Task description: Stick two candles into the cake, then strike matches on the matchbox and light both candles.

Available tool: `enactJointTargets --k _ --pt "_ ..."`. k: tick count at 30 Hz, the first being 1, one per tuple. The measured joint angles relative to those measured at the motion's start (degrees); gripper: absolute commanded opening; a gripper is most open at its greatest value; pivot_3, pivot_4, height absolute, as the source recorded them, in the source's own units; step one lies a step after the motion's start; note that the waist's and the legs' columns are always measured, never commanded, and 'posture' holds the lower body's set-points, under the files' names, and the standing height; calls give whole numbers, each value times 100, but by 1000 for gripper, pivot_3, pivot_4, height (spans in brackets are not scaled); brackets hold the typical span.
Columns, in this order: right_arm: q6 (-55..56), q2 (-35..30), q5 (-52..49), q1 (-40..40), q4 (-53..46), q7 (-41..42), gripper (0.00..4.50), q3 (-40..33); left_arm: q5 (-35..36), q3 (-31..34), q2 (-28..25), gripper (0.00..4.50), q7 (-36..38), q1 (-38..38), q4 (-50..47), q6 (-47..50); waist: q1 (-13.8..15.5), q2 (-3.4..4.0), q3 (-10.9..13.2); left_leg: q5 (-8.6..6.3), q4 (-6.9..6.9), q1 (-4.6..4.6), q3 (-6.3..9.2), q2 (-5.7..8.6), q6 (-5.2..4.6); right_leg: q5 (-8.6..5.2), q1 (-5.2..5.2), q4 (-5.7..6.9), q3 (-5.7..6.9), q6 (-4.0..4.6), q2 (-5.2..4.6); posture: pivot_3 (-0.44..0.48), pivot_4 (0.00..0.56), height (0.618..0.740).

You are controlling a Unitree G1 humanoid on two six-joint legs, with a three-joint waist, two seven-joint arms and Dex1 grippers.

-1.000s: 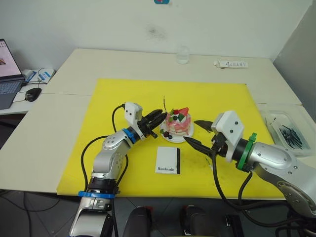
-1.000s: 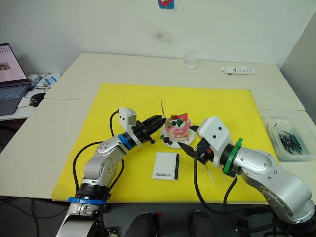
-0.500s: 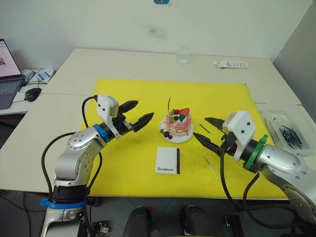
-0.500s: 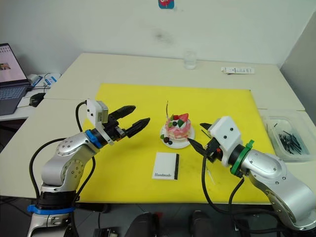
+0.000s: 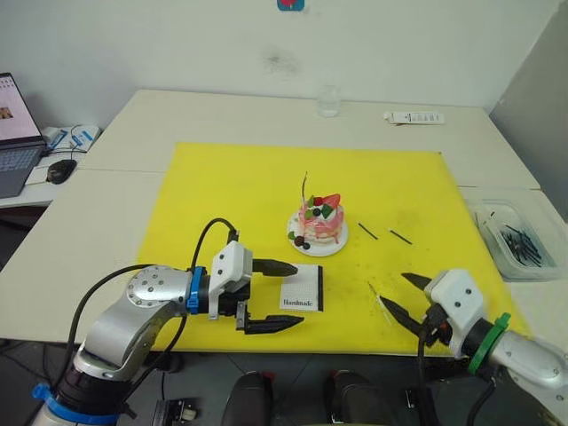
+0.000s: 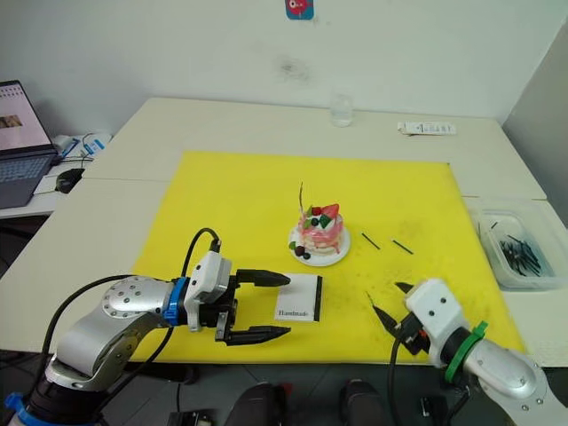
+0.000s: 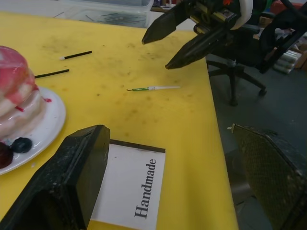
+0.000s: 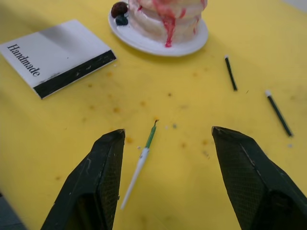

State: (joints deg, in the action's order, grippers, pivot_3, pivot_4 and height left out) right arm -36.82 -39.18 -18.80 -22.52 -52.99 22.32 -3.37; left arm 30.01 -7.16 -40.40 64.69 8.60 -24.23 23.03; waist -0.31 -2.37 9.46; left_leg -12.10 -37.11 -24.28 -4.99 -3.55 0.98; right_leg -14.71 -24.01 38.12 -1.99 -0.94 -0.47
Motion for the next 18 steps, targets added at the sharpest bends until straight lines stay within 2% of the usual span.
enactJointTargets --k 10,18 --pt "-97 457 597 159 394 -317 3018 677 -170 -179 134 4484 0 3 17 -243 -4 -4 -5 0 4 3 -6 1 0 -1 -2 -2 -6 2 4 0 150 727" --pt "-413 644 683 358 531 -388 3018 821 -258 -261 190 4484 -29 4 16 -244 -2 -4 -8 0 4 3 -7 1 0 -1 -2 -1 -7 3 5 0 150 727"
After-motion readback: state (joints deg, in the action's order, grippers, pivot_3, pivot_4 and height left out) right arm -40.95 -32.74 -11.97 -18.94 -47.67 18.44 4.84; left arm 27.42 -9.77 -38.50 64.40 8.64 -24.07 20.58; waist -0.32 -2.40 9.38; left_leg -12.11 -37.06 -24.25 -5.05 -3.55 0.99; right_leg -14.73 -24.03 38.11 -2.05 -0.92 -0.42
